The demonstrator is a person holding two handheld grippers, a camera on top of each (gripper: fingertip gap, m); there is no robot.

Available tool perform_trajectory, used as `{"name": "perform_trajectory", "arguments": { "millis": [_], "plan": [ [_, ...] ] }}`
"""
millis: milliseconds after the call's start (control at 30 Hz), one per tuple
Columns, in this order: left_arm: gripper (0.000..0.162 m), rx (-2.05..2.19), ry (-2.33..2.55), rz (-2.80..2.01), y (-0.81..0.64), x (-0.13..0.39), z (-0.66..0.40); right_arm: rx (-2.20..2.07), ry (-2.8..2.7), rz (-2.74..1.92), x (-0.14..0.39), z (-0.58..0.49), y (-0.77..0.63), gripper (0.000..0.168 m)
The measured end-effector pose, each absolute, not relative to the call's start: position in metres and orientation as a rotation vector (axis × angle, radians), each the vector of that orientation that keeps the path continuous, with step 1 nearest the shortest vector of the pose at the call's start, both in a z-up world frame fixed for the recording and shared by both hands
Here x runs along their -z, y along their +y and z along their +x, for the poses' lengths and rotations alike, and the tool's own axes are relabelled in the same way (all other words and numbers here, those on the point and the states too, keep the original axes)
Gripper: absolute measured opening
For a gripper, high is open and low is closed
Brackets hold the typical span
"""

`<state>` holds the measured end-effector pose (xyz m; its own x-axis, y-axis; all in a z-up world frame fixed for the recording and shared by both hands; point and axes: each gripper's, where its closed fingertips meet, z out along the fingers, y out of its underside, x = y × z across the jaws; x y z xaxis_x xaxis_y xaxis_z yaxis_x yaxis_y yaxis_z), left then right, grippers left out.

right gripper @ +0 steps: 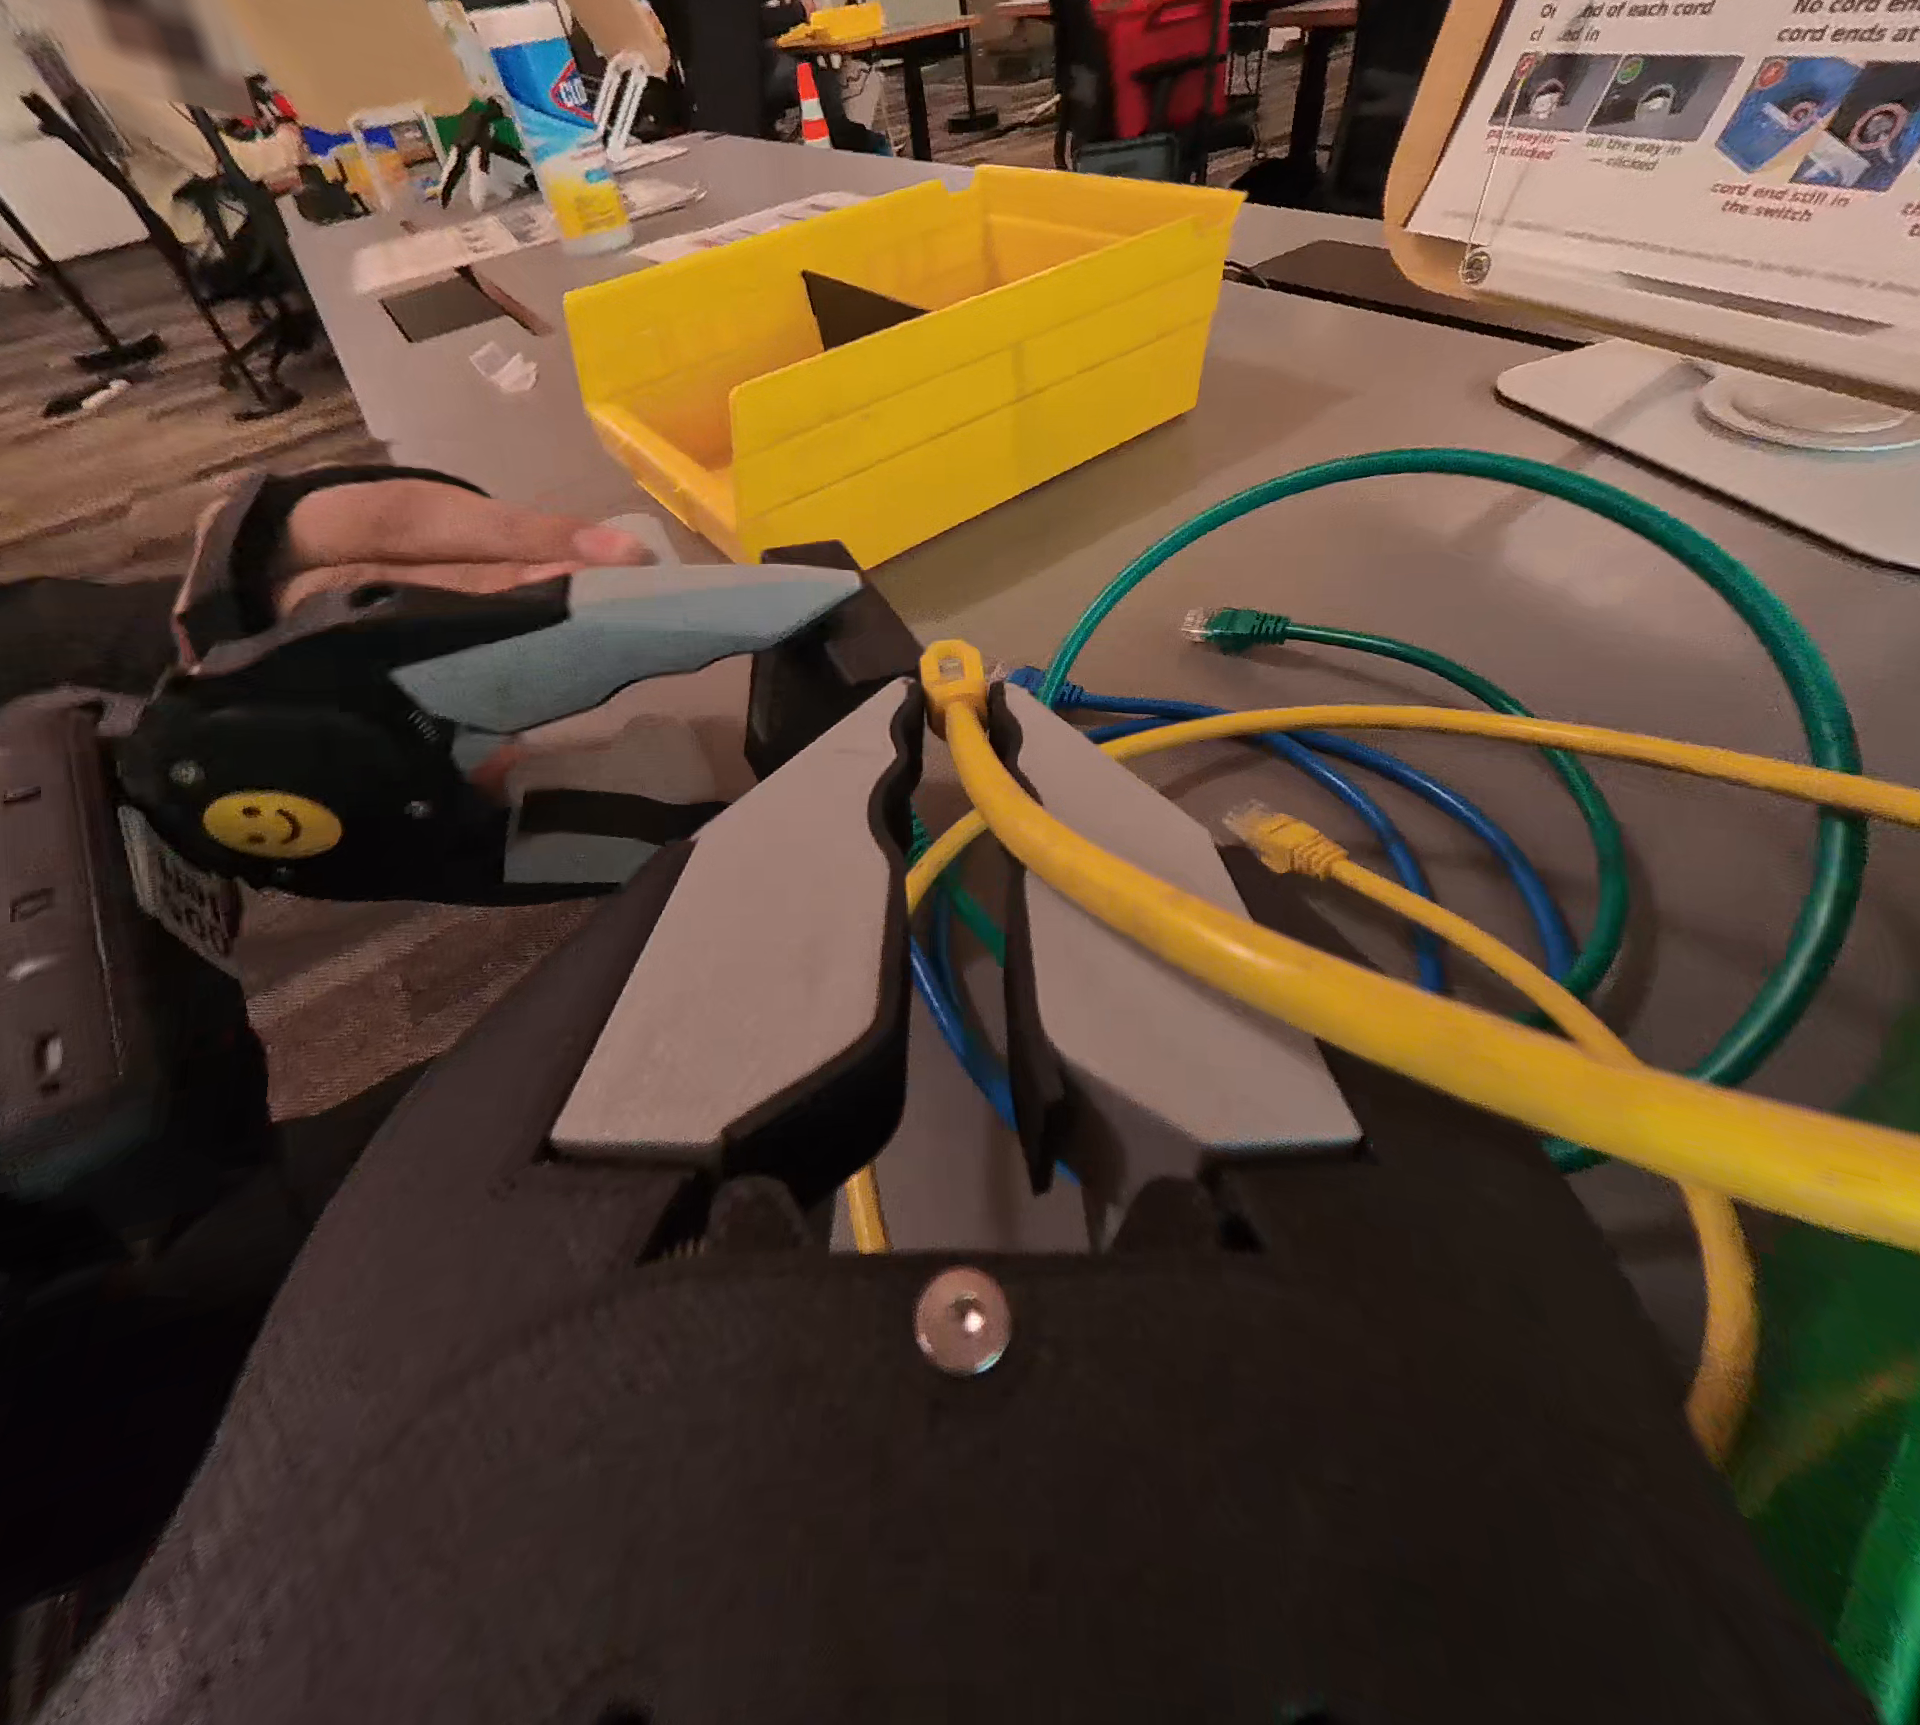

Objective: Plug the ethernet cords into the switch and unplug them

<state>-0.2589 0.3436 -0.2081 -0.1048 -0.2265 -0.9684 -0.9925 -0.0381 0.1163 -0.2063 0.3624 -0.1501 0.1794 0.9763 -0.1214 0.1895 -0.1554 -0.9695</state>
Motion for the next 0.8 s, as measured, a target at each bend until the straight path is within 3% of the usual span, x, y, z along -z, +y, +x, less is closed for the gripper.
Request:
{"name": "perform_trajectory", "arguments": {
  "millis": [333,667,733,800],
  "plan": [
    [0.092,-1.242,1.397,-1.135,0.337,0.207,-0.257,-0.991,-1.268,-1.542,0.184,-0.241,0.354,0.009],
    [0.088,-1.143,1.341,-1.175,0.341,0.209,-0.262,-1.230,-1.252,-1.498,0.169,-0.272,0.364,0.009],
    [0.064,-1.077,1.380,-1.202,0.338,0.219,-0.261,-1.213,-1.245,-1.522,0.176,-0.278,0.375,0.008],
    [0.063,-1.015,1.365,-1.214,0.337,0.221,-0.260,-1.316,-1.260,-1.530,0.176,-0.284,0.375,0.009]
  ]
}}
